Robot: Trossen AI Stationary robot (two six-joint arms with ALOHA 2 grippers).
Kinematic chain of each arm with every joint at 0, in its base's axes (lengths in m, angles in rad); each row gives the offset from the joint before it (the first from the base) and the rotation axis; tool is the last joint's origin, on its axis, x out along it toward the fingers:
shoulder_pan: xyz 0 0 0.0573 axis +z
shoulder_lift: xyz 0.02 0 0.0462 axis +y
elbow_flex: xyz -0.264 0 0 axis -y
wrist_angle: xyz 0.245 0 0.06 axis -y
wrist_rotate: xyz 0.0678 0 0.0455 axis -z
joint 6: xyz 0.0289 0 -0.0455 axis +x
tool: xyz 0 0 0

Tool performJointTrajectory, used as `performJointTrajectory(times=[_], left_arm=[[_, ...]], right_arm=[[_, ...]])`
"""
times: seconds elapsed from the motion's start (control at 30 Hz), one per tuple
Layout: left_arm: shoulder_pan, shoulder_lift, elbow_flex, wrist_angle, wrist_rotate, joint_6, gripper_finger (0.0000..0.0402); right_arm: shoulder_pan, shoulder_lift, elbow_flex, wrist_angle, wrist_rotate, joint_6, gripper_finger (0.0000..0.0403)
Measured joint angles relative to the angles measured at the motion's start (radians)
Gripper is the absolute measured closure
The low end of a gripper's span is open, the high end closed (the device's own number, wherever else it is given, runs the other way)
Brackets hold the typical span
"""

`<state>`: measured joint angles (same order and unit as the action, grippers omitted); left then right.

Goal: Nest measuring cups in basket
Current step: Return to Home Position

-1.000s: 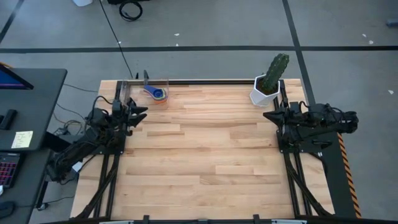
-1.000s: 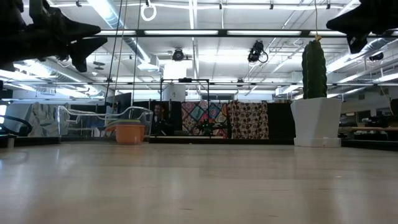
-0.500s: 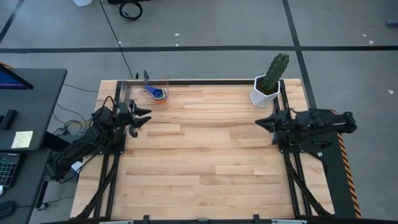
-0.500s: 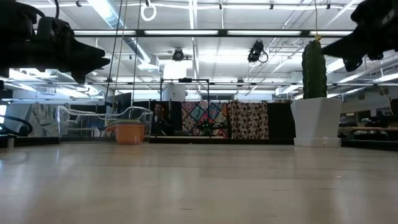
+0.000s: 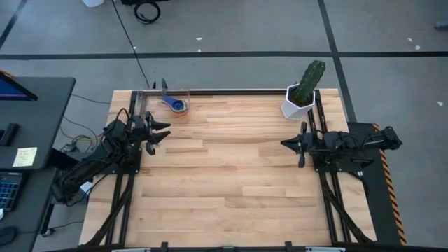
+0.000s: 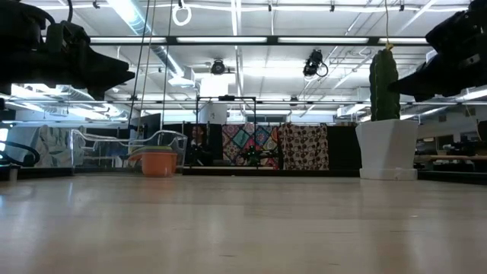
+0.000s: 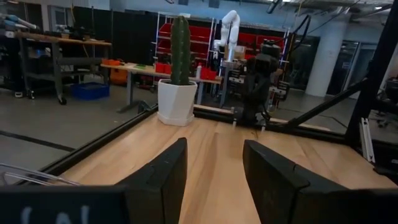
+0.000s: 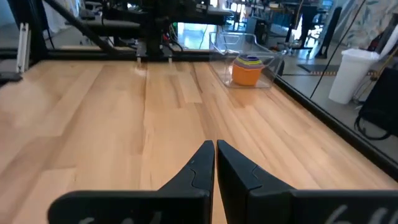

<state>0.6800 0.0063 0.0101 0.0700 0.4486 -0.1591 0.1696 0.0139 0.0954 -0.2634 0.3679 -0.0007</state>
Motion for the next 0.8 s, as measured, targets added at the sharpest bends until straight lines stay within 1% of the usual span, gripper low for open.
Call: performJointTrajectory(times=[0.1,0.23,0.47,0.53,0.8], left_arm=[[0.000,0.000,0.000,-0.002,-0.002,0.000,0.0241],[0.000,0.000,0.000,-0.003,-0.006,-0.005,0.0241],[0.000,0.000,-0.002,0.032,-0.007,-0.092,0.0241],[0.000,0.000,-0.002,0.059,-0.007,-0.097,0.0241],[0.000,0.000,-0.002,0.069,-0.007,-0.099,0.0241]], right_arm=[[0.000,0.002,-0.001,-0.001,-0.001,-0.028,0.0380],[0.000,0.002,-0.001,0.000,-0.001,-0.021,0.0380],[0.000,0.002,-0.001,0.000,-0.002,-0.022,0.0380],[0.000,0.002,-0.001,0.001,-0.002,-0.022,0.0380],[0.000,0.002,-0.001,0.001,-0.003,-0.021,0.0380]])
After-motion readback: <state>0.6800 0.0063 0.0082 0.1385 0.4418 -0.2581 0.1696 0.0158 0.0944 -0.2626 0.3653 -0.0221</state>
